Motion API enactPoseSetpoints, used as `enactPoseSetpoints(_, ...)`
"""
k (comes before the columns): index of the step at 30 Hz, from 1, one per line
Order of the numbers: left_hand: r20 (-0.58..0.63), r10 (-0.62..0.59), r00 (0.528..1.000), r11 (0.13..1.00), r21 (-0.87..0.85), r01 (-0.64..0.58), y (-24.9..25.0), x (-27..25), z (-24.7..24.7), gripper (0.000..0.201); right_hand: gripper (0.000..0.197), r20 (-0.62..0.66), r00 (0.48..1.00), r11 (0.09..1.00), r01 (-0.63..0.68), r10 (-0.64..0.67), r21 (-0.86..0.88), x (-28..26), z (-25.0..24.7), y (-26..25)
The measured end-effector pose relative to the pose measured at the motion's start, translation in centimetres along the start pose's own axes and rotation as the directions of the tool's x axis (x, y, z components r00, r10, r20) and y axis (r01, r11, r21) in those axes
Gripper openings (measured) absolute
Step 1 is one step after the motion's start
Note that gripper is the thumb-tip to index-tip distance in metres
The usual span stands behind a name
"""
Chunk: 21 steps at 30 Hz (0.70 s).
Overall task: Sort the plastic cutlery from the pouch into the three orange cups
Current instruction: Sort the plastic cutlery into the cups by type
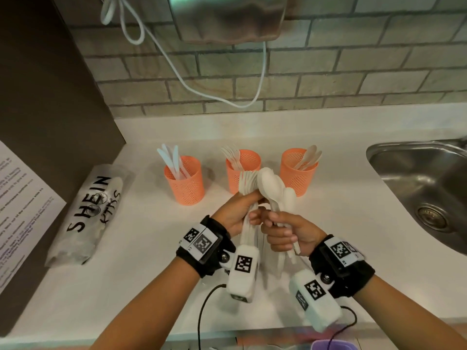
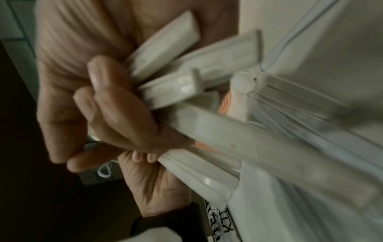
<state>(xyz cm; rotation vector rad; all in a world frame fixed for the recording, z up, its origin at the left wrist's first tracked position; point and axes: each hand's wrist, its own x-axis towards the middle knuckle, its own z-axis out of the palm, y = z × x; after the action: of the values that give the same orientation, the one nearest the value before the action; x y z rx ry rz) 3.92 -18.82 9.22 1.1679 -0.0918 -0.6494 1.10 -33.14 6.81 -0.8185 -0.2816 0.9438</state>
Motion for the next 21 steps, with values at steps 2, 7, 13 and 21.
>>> enactPoseSetpoints(2, -0.023, 0.010, 1.000, 1.000, 0.023, -0.010, 0.2, 0.0, 0.2, 0.024, 0.012, 0.022, 1.000, 0.999, -0.017, 0.017, 0.033, -0.2, 0.0, -0.2)
enactPoseSetpoints(7, 0.002, 0.037, 0.999, 0.998, 0.046, -0.037, 0.5, 0.0, 0.1, 0.020, 0.020, 0.128, 0.991, 0.992, -0.052, 0.037, 0.116, -0.5, -0.3, -0.4)
enactPoseSetpoints(13, -0.146, 0.129, 0.981, 0.989, 0.089, -0.117, 1.0, 0.4, -0.5, 0.025, 0.031, 0.077, 0.996, 0.986, -0.048, 0.036, 0.159, -0.6, -0.4, -0.2)
enactPoseSetpoints(21, -0.180, 0.091, 0.979, 0.995, -0.025, -0.097, 0.7, 0.3, -2.2, 0.010, 0.046, -0.156, 0.988, 0.996, -0.003, 0.017, 0.091, -0.1, 0.5, 0.2)
